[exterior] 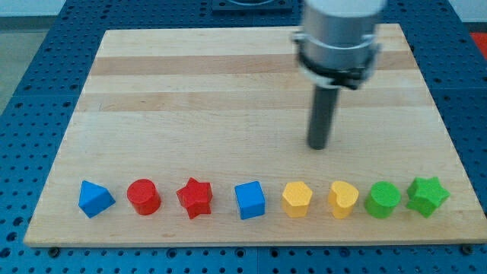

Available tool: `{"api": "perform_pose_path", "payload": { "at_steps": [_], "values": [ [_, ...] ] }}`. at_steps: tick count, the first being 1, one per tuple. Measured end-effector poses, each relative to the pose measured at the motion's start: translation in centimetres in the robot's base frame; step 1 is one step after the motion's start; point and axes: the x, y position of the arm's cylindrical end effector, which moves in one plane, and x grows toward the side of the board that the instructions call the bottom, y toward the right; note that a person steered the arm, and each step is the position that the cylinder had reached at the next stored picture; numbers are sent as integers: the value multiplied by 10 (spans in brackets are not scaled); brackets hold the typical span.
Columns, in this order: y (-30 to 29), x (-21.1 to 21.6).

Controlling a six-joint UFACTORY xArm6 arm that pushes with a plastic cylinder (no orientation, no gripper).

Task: Point at the green star

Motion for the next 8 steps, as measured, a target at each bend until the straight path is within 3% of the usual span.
{"api": "perform_pose_path", "payload": {
  "at_steps": [2,4,6,8],
  "values": [
    [118,2],
    [189,27],
    [203,87],
    [173,139]
  ]
}}
